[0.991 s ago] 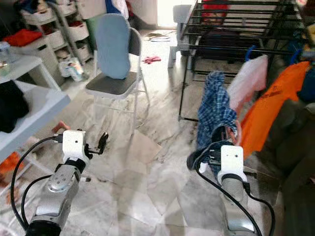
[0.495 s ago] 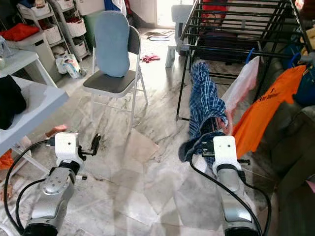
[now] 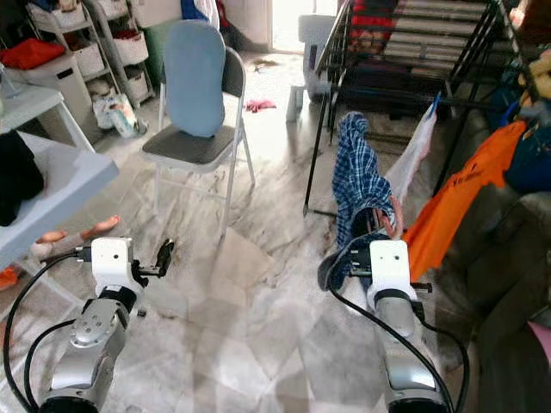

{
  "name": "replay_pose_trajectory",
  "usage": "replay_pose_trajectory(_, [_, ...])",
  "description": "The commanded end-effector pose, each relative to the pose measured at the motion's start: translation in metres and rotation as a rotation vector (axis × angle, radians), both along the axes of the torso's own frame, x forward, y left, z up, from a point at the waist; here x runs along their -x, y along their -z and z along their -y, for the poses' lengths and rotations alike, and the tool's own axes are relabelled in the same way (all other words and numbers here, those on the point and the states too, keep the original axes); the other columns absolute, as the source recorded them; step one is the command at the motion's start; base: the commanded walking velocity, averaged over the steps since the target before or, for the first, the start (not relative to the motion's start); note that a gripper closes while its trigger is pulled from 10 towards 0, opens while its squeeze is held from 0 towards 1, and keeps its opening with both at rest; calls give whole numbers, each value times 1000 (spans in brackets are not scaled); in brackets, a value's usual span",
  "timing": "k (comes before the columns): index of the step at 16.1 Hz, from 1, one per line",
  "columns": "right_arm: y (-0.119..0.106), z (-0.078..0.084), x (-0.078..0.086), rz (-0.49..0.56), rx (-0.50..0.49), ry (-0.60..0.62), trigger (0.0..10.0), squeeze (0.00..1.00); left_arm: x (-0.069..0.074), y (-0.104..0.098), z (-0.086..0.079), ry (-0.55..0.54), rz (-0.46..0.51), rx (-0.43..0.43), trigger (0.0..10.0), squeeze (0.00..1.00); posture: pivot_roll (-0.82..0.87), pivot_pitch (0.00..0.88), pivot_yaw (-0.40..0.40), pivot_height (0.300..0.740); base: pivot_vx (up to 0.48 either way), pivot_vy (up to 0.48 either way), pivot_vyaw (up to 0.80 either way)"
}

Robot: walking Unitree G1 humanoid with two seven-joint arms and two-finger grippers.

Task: Hang hanger

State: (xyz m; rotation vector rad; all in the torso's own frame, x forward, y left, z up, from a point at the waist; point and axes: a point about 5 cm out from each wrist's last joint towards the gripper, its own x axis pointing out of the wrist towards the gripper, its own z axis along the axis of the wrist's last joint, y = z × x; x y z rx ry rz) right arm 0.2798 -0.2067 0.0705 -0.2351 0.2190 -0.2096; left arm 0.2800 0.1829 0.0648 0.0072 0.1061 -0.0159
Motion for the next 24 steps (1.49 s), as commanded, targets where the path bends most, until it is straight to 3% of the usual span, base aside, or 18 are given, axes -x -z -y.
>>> replay_pose_trajectory(1, [-7,-2,-5,27,-11,-12,10000,0,-4,-4,-5,-3,14,-2,10000,0,-111,0,13,740,442,0,0])
replay_pose_trajectory(4, [-8,0,-6,27,-13,-5,10000,0,-6,-4,-3,2,11,0,10000,0,-113,0,16,740,442,0,0])
replay_pose_trajectory(11, [-4,-5,-4,12,-26,-11,10000,0,-5,-2,-5,3,-5,-3,10000,0,-110,0,16,740,435,0,-702])
replay_pose_trajectory(14, [-2,-4,-4,-3,-31,-23,10000,0,-5,1,-6,-6,-32,8,10000,0,-110,0,17,740,368,301,0])
replay_pose_trajectory(24, [1,-10,-4,-17,-40,-49,10000,0,-6,5,-8,-32,-66,-21,10000,0,-110,0,21,740,0,470,0])
